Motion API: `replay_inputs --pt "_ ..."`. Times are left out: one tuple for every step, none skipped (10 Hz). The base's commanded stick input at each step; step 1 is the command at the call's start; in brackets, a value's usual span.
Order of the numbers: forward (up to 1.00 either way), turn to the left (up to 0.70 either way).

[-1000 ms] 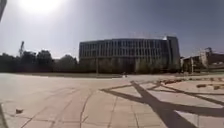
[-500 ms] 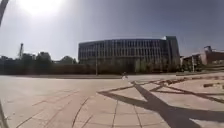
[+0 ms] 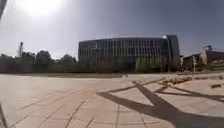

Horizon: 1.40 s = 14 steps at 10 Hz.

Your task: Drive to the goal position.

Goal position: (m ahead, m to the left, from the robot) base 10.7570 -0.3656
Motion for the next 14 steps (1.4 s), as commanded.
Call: replay_inputs --pt "0.70 0.00" --pt "0.70 0.00" --pt "0.70 0.00" --pt "0.70 0.00" --pt "0.70 0.00" --pt "0.70 0.00" --pt "0.70 0.00" --pt "0.70 0.00" --pt "0.70 0.00" --pt "0.70 0.00" --pt "0.70 0.00" --pt "0.70 0.00" --pt "0.70 0.00" --pt "0.70 0.00"
